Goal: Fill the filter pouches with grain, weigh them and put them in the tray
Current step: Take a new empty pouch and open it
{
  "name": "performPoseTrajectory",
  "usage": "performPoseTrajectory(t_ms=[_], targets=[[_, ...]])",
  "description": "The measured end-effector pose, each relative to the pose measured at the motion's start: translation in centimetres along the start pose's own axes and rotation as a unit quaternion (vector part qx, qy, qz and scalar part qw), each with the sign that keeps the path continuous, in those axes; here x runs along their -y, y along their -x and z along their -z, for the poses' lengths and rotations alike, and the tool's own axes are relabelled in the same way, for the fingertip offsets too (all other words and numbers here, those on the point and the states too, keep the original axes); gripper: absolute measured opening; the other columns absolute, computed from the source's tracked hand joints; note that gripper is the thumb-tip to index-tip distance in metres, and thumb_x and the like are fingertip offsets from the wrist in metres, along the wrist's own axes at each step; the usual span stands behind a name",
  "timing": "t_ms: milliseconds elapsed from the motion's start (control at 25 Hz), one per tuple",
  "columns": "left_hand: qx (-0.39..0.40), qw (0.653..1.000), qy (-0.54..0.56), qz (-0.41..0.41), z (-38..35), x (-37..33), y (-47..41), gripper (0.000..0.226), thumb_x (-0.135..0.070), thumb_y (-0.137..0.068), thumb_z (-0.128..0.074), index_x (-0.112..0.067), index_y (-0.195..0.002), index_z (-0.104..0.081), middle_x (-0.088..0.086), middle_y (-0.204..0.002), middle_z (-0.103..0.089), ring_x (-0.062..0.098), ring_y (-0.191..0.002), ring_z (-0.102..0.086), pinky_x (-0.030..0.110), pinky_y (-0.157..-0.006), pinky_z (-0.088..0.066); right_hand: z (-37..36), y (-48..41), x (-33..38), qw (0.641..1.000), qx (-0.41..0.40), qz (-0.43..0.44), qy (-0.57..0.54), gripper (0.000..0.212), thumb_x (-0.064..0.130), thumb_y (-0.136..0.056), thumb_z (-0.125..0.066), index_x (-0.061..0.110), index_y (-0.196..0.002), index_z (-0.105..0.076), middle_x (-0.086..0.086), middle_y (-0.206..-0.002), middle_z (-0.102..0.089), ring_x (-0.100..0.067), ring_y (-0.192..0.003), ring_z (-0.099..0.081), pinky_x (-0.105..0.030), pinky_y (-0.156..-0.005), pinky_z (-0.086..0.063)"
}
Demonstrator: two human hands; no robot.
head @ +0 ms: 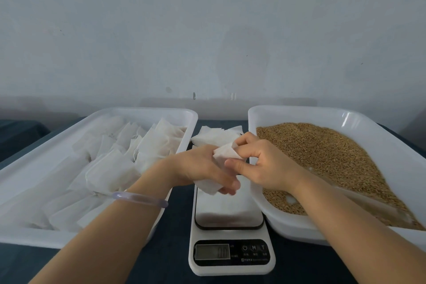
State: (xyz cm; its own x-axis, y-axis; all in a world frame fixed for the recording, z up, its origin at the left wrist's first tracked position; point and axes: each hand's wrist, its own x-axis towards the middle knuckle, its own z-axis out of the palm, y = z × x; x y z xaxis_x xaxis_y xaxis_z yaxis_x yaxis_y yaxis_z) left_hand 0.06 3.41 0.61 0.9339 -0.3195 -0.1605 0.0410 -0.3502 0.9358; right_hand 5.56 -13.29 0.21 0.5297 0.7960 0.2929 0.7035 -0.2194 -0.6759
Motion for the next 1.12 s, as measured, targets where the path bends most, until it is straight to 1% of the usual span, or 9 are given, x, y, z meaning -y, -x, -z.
performPoseTrajectory(t_ms=[120,200,320,360,440,520,800,1000,1120], targets=[[-0.053,0.998,-0.022,0.024,-0.1,0.2,-0.1,0.022,-0.003,-0.061,-0.073,-0.023,-0.068,-0.068,-0.006,-0.069,-0.066,0.02,-0.069,-0.061,0.027,-0.062,-0.052,2.0,1.0,0.3,1.0,-0.028,0.004,-0.011,0.014,0.039,-0.086,-0.061,0.048,-0.096,-0.064,0.021,-0.098,-0.062,0.011,-0.1,-0.051,-0.023,-0.092,-0.039],[-0.084,0.996,-0.023,0.025,0.0,0.3,-0.1,0.019,-0.005,-0.059,-0.075,-0.019,-0.07,-0.067,0.002,-0.07,-0.066,0.02,-0.065,-0.06,0.024,-0.057,-0.051,5.5,2.3,-1.1,0.994,-0.071,-0.078,0.038,0.022,0.053,-0.083,-0.055,0.051,-0.105,-0.061,0.026,-0.105,-0.064,0.01,-0.102,-0.055,-0.02,-0.087,-0.042],[-0.117,0.993,0.006,-0.006,-0.1,0.1,-0.1,0.016,-0.004,-0.07,-0.077,-0.013,-0.076,-0.066,0.006,-0.066,-0.063,0.019,-0.057,-0.058,0.024,-0.055,-0.051,10.6,6.3,-4.6,0.906,0.089,-0.301,0.284,0.033,0.053,-0.081,-0.059,0.035,-0.109,-0.059,0.018,-0.114,-0.059,0.0,-0.1,-0.055,-0.019,-0.087,-0.043],[-0.126,0.992,0.021,-0.019,-0.2,0.0,-0.2,0.015,-0.011,-0.071,-0.079,-0.012,-0.079,-0.066,0.004,-0.065,-0.062,0.018,-0.054,-0.058,0.025,-0.055,-0.05,11.2,7.9,-5.6,0.869,0.146,-0.362,0.305,0.038,0.053,-0.078,-0.064,0.032,-0.109,-0.059,0.017,-0.11,-0.058,-0.002,-0.098,-0.055,-0.018,-0.085,-0.043],[-0.129,0.99,0.04,-0.031,-0.4,-0.2,-0.3,0.038,-0.035,-0.066,-0.078,-0.008,-0.089,-0.066,0.004,-0.066,-0.06,0.018,-0.054,-0.056,0.028,-0.055,-0.05,11.1,10.1,-6.9,0.849,0.176,-0.408,0.286,0.03,0.05,-0.074,-0.072,0.035,-0.097,-0.059,0.018,-0.101,-0.059,-0.001,-0.091,-0.056,-0.018,-0.078,-0.043],[-0.13,0.989,0.068,-0.014,-0.3,-0.2,-0.4,0.051,-0.045,-0.067,-0.07,-0.004,-0.098,-0.065,0.007,-0.067,-0.06,0.019,-0.054,-0.056,0.03,-0.055,-0.05,10.6,10.7,-7.7,0.864,0.155,-0.386,0.283,0.016,0.044,-0.078,-0.071,0.037,-0.084,-0.058,0.015,-0.092,-0.061,-0.001,-0.083,-0.057,-0.017,-0.069,-0.042],[-0.164,0.981,0.103,0.003,-0.6,0.0,-0.7,0.032,-0.022,-0.099,-0.044,-0.005,-0.095,-0.071,0.012,-0.08,-0.07,0.021,-0.066,-0.064,0.03,-0.061,-0.057,12.8,8.1,-9.1,0.858,0.05,-0.382,0.341,0.019,0.037,-0.091,-0.057,0.019,-0.088,-0.053,0.005,-0.077,-0.06,-0.005,-0.057,-0.051,-0.014,-0.048,-0.036],[-0.205,0.975,0.088,-0.011,-0.9,-0.3,-0.6,0.025,-0.027,-0.091,-0.058,-0.007,-0.097,-0.071,0.012,-0.086,-0.073,0.021,-0.072,-0.069,0.03,-0.066,-0.059,11.9,5.6,-10.5,0.847,-0.015,-0.334,0.413,0.022,0.028,-0.083,-0.067,0.021,-0.086,-0.047,0.005,-0.081,-0.057,-0.006,-0.065,-0.051,-0.02,-0.053,-0.036],[-0.212,0.975,0.065,-0.003,-1.0,-0.4,-0.6,0.025,-0.029,-0.092,-0.057,-0.009,-0.099,-0.069,0.01,-0.083,-0.073,0.019,-0.068,-0.068,0.026,-0.061,-0.057,11.3,4.9,-11.1,0.861,0.022,-0.306,0.406,0.029,0.025,-0.079,-0.071,0.027,-0.076,-0.042,0.007,-0.085,-0.057,-0.005,-0.069,-0.052,-0.019,-0.06,-0.041]])
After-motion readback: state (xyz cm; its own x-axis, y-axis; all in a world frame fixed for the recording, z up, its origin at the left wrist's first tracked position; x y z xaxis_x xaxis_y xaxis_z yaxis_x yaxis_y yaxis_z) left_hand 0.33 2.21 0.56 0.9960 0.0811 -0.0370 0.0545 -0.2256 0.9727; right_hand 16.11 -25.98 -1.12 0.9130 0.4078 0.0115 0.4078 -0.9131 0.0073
